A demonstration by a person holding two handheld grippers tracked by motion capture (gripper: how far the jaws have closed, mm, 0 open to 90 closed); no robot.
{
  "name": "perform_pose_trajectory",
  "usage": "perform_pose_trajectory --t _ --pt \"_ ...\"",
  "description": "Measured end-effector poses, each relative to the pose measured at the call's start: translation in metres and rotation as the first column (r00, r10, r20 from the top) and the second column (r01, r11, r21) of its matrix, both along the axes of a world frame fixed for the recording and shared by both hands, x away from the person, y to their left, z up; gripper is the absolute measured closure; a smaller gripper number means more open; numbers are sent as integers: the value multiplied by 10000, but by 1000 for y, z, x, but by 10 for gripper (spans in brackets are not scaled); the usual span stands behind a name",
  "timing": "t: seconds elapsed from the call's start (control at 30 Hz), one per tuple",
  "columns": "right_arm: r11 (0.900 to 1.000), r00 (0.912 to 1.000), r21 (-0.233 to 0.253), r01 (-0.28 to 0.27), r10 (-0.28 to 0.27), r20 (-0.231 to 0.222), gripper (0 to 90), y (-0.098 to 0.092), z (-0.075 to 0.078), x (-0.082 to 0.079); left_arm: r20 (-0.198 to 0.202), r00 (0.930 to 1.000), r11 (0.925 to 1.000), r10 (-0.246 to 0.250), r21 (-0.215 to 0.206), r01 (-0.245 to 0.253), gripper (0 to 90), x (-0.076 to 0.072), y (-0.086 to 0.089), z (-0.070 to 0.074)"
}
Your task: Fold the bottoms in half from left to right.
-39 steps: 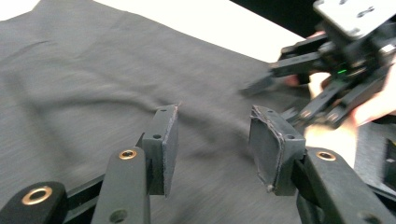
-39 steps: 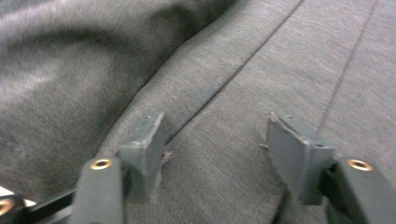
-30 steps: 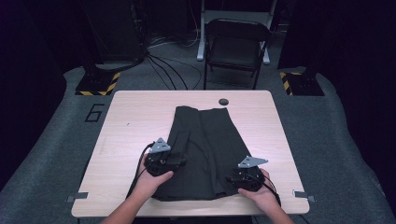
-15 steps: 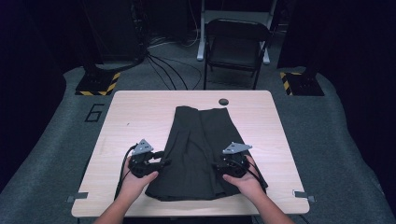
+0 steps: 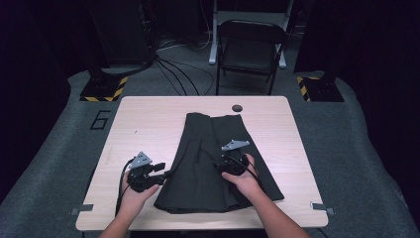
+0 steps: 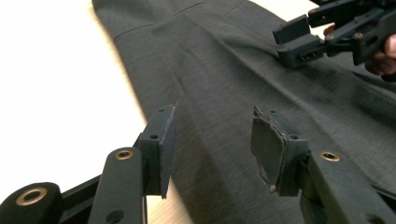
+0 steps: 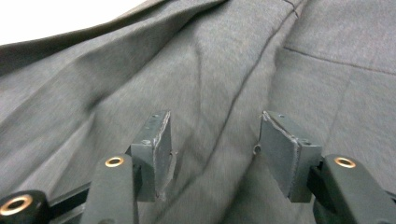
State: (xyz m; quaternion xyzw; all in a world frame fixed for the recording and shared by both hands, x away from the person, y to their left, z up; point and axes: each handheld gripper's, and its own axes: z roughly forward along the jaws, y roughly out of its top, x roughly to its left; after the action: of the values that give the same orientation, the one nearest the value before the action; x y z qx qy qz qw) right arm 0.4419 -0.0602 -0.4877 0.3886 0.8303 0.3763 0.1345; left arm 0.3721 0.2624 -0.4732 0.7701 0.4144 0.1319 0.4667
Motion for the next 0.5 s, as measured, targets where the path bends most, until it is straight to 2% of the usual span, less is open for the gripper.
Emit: perform_pose_trajectory --t 0.03,0.07,0.13,0.23,0.3,0.5 --pt "10000 10000 -18 73 -73 -22 426 2 -1 2 -105 9999 10000 26 -59 -27 498 0 2 0" --pt "10000 10000 -84 -8 8 52 419 4 -1 5 -30 9999 9998 137 -107 -137 493 0 3 -2" --pt "9998 9997 -38 202 -202 -103 415 10 -2 9 -157 9998 9998 139 -139 -141 489 -1 7 -2" --pt "9998 9998 -9 183 -183 -32 411 15 -2 15 -155 9995 9994 279 -197 -282 487 -2 11 -2" --pt "9996 9996 -18 266 -266 39 411 17 -3 16 -114 9995 9995 299 -106 -300 485 -2 13 -2" --pt "9983 9981 17 591 -590 -169 420 18 -11 26 -188 9991 9993 384 -24 -384 485 -2 17 -4"
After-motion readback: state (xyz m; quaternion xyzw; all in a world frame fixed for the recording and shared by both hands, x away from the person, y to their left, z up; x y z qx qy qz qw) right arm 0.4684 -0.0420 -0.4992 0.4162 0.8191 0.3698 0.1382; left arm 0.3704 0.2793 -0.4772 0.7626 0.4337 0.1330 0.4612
